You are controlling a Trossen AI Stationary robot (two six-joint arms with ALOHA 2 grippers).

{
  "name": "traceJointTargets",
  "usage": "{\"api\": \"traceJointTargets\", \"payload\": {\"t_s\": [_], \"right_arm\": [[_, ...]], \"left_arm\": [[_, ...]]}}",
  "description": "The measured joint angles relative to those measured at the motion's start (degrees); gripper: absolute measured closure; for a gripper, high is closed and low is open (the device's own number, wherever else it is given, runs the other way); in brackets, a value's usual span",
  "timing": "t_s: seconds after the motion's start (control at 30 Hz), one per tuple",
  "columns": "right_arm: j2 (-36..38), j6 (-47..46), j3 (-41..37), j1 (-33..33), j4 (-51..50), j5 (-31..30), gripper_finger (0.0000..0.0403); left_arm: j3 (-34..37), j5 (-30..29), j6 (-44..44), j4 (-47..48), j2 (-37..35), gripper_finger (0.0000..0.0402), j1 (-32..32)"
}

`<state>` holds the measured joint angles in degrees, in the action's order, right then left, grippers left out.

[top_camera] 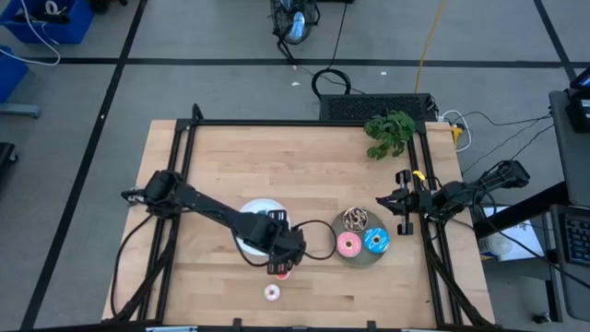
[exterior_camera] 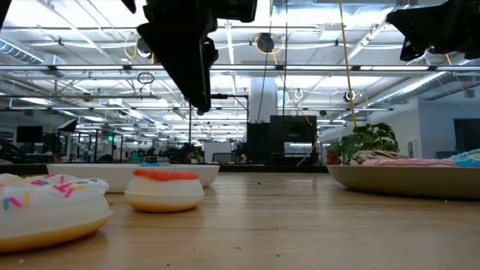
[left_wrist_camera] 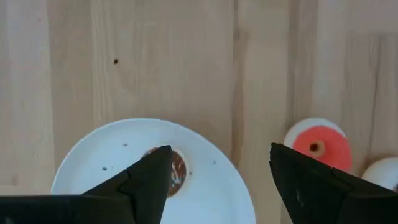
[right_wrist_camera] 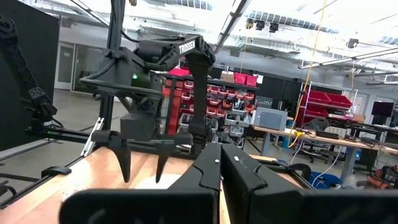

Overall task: Pick & Place donuts
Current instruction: Put the small white donut on the white plate

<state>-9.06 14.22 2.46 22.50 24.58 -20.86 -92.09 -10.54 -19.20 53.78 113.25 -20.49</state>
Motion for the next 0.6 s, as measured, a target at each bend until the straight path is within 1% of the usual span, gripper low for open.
{"api": "traceJointTargets", "payload": {"t_s": [0.1,0.23,0.37,0.4,0.47,0.53,0.6], "right_arm": [[0.0,0.0,0.0,0.0,0.0,0.0,0.0403],[0.0,0.1,0.0,0.0,0.0,0.0,0.0403],[0.0,0.1,0.0,0.0,0.0,0.0,0.0403],[0.0,0.1,0.0,0.0,0.0,0.0,0.0403],[0.0,0.1,0.0,0.0,0.0,0.0,0.0403],[0.0,0.1,0.0,0.0,0.0,0.0,0.0403],[0.0,0.1,0.0,0.0,0.0,0.0,0.0403]], "left_arm": [[0.0,0.0,0.0,-0.3,0.0,0.0130,-1.2],[0.0,0.8,-2.3,-0.3,0.0,0.0130,-2.4],[0.0,8.5,-1.2,-1.5,0.0,0.0130,-4.9],[0.0,9.2,-1.0,-2.0,0.0,0.0130,-5.9],[0.0,7.7,-2.5,-3.1,0.0,0.0130,-7.8],[0.0,4.8,-6.6,-3.4,0.0,0.0130,-8.8],[0.0,4.3,-9.8,-3.9,0.0,0.0130,-9.2]]}}
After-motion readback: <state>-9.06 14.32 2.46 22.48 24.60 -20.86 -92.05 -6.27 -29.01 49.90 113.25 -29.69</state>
